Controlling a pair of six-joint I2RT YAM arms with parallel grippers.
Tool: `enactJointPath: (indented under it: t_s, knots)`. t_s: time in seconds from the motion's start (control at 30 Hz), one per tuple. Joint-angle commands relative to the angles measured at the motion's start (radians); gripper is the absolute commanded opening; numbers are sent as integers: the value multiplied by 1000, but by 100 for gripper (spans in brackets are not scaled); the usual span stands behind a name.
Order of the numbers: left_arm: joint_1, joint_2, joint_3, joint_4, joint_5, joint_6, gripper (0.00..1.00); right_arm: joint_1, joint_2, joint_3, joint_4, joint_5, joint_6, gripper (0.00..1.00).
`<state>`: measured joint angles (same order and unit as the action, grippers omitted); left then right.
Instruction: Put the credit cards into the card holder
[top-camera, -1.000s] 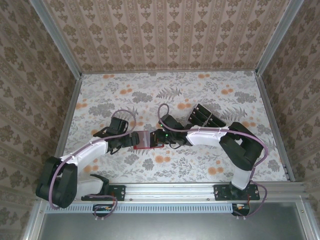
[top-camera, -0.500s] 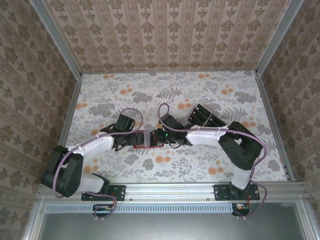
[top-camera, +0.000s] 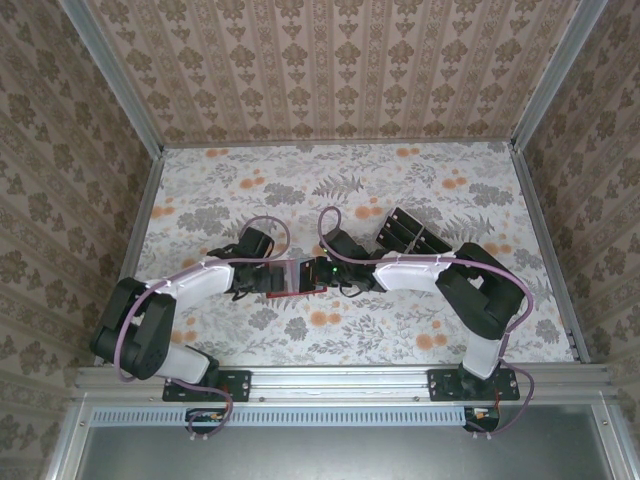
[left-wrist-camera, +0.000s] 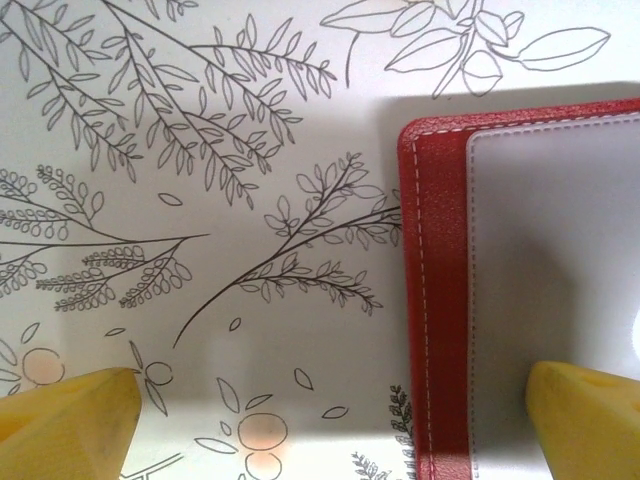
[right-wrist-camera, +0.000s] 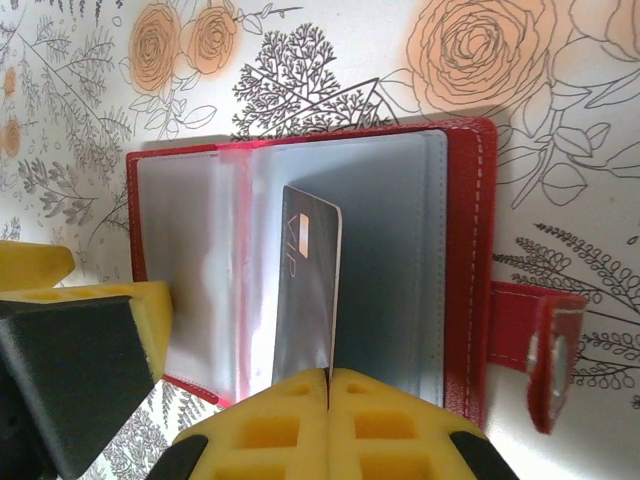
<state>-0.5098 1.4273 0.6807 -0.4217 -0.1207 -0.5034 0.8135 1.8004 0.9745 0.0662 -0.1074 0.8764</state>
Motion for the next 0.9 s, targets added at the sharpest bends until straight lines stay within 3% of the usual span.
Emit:
enactJointPath:
  t_s: [0.0,0.43,0.87]
  knots:
    - [8,18,7,-49,-35,-29,100,-15,11,-27,12,-7,14,0]
    - [6,-14,-35,-21,-20,-67,100,-32,4,-23,209,-138,15,0]
    - [7,-15,-39,-18,-21,-60,100,-33,81,-8,264,-170,11,0]
